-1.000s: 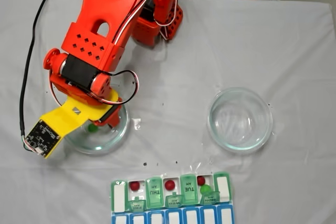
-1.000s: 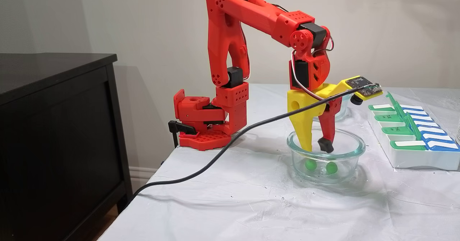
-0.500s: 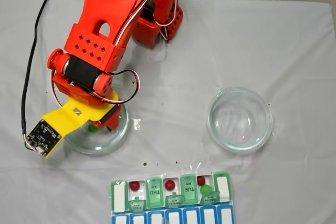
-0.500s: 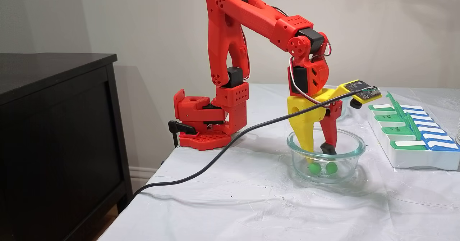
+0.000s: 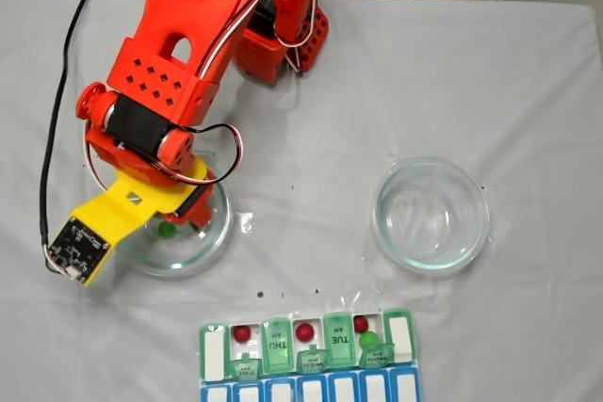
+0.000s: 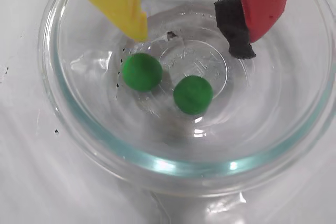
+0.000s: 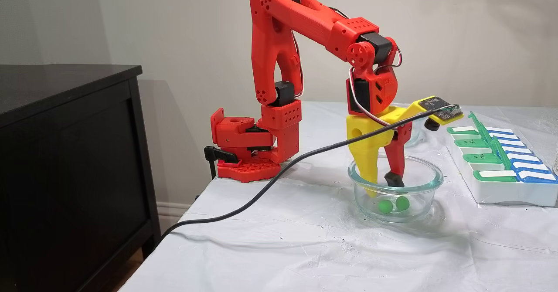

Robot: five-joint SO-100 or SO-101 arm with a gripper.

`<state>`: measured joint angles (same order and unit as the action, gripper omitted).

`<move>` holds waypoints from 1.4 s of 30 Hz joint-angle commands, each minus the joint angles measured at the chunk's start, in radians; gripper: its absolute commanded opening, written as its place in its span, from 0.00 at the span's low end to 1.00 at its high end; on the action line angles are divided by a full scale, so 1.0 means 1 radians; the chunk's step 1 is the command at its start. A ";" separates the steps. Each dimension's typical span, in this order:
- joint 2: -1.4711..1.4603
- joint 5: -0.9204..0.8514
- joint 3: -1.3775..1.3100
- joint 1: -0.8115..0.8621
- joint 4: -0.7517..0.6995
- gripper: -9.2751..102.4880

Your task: Sort medicines into box.

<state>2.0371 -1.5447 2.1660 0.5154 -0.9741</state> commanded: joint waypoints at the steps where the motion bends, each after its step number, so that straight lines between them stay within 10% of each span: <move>1: 0.083 -0.069 -0.091 0.005 0.026 0.31; 42: -0.044 -0.293 -0.095 0.055 0.067 0.28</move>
<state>1.9497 -1.8423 2.1108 0.5614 -0.9127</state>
